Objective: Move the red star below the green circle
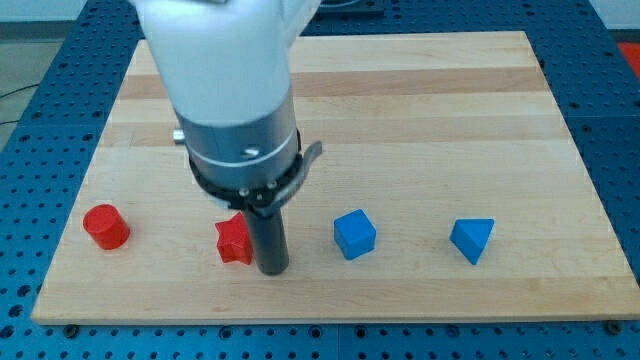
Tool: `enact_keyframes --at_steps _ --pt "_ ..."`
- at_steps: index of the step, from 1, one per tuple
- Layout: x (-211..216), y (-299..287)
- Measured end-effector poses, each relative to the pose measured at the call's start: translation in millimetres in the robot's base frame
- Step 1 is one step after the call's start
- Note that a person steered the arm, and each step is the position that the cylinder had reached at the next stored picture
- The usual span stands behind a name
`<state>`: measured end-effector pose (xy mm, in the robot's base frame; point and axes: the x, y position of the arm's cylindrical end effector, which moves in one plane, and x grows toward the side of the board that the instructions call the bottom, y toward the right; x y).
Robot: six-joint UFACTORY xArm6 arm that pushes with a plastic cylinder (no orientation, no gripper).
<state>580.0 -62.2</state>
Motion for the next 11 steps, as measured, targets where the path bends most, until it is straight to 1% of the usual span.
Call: enact_keyframes --at_steps 1,2,3,4,5,6,7,8,9,10,11 --pt "-15 -30" --pt "-76 -31" --pt "-40 -26" --pt "30 -18" --pt "-3 -66" --pt "-40 -79" --pt "-41 -76" --pt "-62 -73" --pt "-97 -71" --pt "-25 -83" --pt "22 -146"
